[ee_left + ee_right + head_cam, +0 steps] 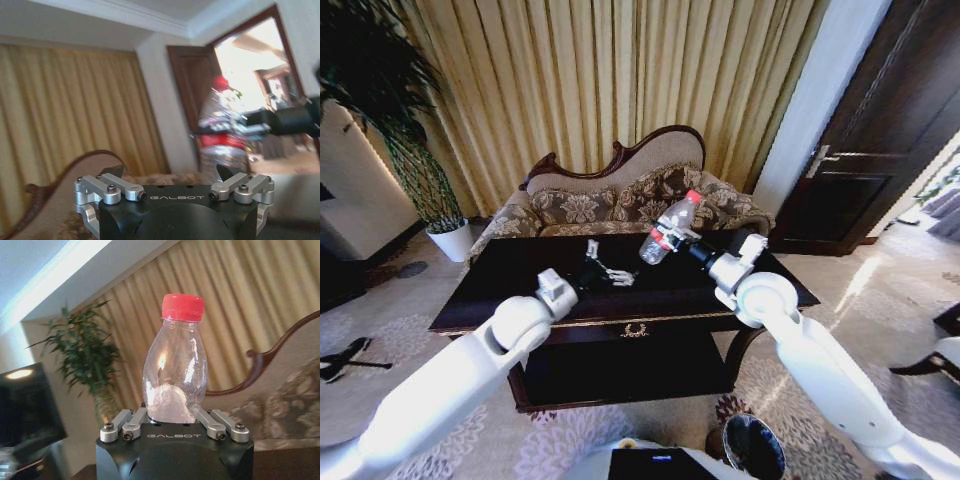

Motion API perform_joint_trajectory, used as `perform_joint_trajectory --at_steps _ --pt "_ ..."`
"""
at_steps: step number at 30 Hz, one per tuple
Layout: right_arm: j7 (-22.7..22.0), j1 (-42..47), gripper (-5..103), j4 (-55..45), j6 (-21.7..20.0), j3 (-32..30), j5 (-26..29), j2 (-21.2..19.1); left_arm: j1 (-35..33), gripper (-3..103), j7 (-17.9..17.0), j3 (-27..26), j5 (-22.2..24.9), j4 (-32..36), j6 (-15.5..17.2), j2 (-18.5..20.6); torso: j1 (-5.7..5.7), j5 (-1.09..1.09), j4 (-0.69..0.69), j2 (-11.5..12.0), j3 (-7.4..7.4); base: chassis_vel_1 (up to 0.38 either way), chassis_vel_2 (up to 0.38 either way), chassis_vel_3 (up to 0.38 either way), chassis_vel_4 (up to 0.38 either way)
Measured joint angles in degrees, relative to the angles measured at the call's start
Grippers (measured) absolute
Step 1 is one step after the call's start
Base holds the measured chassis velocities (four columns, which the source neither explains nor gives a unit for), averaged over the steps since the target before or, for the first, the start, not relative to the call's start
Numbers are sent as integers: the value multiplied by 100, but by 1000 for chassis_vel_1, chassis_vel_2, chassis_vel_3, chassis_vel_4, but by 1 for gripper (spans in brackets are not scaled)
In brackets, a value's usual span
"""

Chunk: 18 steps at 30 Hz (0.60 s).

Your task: Move to the front of the table and place the trash on the table into the trash bin.

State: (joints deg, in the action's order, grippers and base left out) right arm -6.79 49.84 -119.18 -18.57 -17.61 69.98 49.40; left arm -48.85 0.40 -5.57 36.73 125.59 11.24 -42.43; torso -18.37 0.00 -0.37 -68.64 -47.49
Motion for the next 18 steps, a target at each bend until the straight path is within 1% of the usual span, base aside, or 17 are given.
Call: perform_joint_trajectory --at_steps 2,3,4,5,7,8,9,10,11,12,13,14,15,16,17,18 --pt "-1 159 26 76 152 -184 -271 -12 -175 100 -295 -325 70 98 19 -13 0 0 0 0 0 0 0 0 0" --pt "-1 159 26 76 152 -184 -271 -12 -175 100 -295 -325 70 98 19 -13 0 0 0 0 0 0 0 0 0" --pt "-2 215 26 84 189 -227 -353 -17 -230 100 -402 -421 74 120 30 -14 0 0 -1 0 0 0 0 0 0" --pt "-2 300 26 84 221 -299 -481 -14 -326 100 -609 -580 69 133 66 -14 0 1 -2 0 0 0 0 0 0" --pt "-1 432 26 110 300 -394 -956 68 -528 100 -969 -961 7 126 202 -14 0 -1 -1 0 0 0 0 0 0" --pt "-1 432 26 110 300 -394 -956 68 -528 100 -969 -961 7 126 202 -14 0 -1 -1 0 0 0 0 0 0" --pt "-2 480 26 153 331 -434 -1222 128 -612 100 -1188 -1149 -26 96 340 -18 0 0 0 0 0 0 0 0 0" --pt "-2 542 26 215 361 -486 -1611 251 -712 100 -1424 -1368 -44 37 448 -37 0 0 0 0 0 0 0 0 0" --pt "-1 568 26 241 371 -511 -1766 315 -771 100 -1562 -1502 -48 2 509 -55 0 -1 0 0 0 0 0 0 0" --pt "-1 568 26 241 371 -511 -1766 315 -771 100 -1562 -1502 -48 2 509 -55 0 -1 0 0 0 0 0 0 0" --pt "-1 626 26 297 395 -595 -2085 469 -895 100 -1777 -1810 -39 -89 634 -104 0 1 0 0 0 0 0 0 0" --pt "-1 661 26 325 399 -651 -2252 559 -976 100 -1864 -2009 -33 -153 677 -144 0 -1 0 0 0 0 0 0 0" --pt "-1 726 26 367 410 -772 -2487 704 -1120 100 -1965 -2326 -33 -275 742 -210 0 -1 1 0 0 0 0 0 0" --pt "-1 726 26 367 410 -772 -2487 704 -1120 100 -1965 -2326 -33 -275 742 -210 0 -1 1 0 0 0 0 0 0" --pt "-2 796 26 412 411 -900 -2710 835 -1295 100 -2018 -2712 -16 -379 840 -294 0 -1 0 0 0 0 0 0 0" --pt "-2 831 26 435 413 -953 -2827 894 -1392 100 -2045 -2892 4 -418 872 -332 0 -1 0 0 0 0 0 0 0"
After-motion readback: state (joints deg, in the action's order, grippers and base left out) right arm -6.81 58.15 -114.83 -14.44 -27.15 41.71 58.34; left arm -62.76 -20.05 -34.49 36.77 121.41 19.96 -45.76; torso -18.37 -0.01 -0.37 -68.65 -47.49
